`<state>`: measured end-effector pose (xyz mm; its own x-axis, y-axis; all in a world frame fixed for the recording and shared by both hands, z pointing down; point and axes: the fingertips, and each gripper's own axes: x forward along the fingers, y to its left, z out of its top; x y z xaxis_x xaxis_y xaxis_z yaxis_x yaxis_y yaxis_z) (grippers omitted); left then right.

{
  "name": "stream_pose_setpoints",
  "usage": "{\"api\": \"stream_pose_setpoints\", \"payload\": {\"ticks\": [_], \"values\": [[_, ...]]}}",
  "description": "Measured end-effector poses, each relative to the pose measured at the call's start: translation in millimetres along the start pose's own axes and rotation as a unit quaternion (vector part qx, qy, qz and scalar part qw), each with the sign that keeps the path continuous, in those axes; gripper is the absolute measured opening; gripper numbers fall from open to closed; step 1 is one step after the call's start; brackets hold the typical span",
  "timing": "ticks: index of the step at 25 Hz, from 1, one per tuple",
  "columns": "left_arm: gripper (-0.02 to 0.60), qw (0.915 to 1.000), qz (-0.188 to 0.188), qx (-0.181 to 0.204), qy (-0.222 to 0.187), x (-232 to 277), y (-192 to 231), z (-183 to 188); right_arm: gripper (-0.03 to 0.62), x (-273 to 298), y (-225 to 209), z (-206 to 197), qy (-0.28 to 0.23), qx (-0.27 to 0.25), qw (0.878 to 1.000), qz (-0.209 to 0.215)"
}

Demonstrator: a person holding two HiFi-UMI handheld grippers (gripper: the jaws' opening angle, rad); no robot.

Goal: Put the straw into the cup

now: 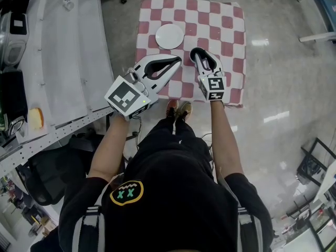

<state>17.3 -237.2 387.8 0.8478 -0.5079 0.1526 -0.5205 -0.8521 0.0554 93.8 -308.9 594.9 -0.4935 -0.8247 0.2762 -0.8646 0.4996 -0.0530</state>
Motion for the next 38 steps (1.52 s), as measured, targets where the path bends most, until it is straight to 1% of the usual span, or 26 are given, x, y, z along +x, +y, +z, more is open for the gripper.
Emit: {"api": "stream_pose_setpoints", "payload": {"ticks": [5,12,16,19,23,29,33,38], "values": [[0.017,0.9996,-0.019,0.002,-0.022,-1,-8,5,0.137,-13,11,29,-0.028,-0.018,0.999,0.002],[0.017,0.9992,-0.027,0.005,-0.028,-3,-12,6,0.14,-39,23,76,-0.072,-0.049,0.996,0.008],[0.017,0.9988,-0.037,0.006,-0.031,-3,-17,9,0.14,-60,31,104,-0.096,-0.065,0.993,0.012],[0.017,0.9987,-0.038,0.004,-0.033,-6,-17,10,0.14,-76,42,124,-0.115,-0.072,0.991,0.022],[0.017,0.9985,-0.042,0.006,-0.035,-5,-20,14,0.131,-101,55,161,-0.158,-0.073,0.984,0.035],[0.017,0.9981,-0.048,0.011,-0.036,-7,-23,18,0.114,-128,73,185,-0.173,-0.082,0.98,0.044],[0.017,0.9979,-0.053,0.007,-0.035,-8,-29,17,0.095,-138,81,190,-0.17,-0.086,0.98,0.05],[0.017,0.9976,-0.061,0.009,-0.031,-11,-36,15,0.039,-147,90,192,-0.166,-0.094,0.98,0.054]]}}
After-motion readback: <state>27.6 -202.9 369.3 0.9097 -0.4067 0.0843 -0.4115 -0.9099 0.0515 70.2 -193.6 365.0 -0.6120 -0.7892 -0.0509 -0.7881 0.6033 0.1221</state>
